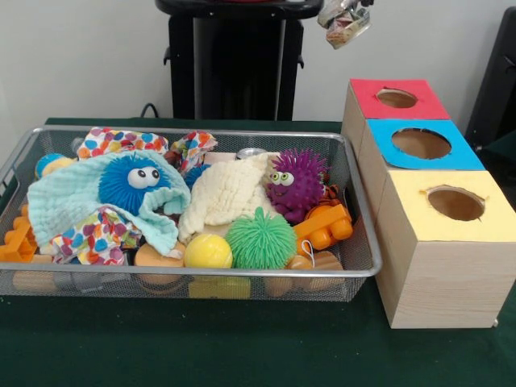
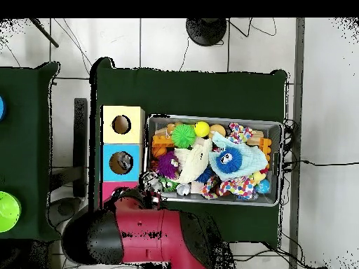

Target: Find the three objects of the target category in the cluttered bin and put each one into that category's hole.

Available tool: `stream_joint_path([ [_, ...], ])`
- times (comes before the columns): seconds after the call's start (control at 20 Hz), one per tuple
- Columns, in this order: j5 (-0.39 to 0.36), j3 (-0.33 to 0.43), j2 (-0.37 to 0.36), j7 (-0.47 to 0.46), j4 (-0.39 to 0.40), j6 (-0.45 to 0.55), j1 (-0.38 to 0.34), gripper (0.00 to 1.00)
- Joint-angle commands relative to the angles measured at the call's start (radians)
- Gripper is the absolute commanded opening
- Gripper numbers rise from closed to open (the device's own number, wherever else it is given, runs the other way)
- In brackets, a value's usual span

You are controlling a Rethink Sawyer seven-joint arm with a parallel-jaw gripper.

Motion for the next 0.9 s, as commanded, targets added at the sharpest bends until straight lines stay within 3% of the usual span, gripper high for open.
stream_joint_path([
  [0.05,-0.041,0.067,0.080,0.088,-0.008,-0.006,0.023,0.00],
  [0.9,-0.008,0.041,0.225,0.170,-0.123,-0.018,0.078,0.00],
])
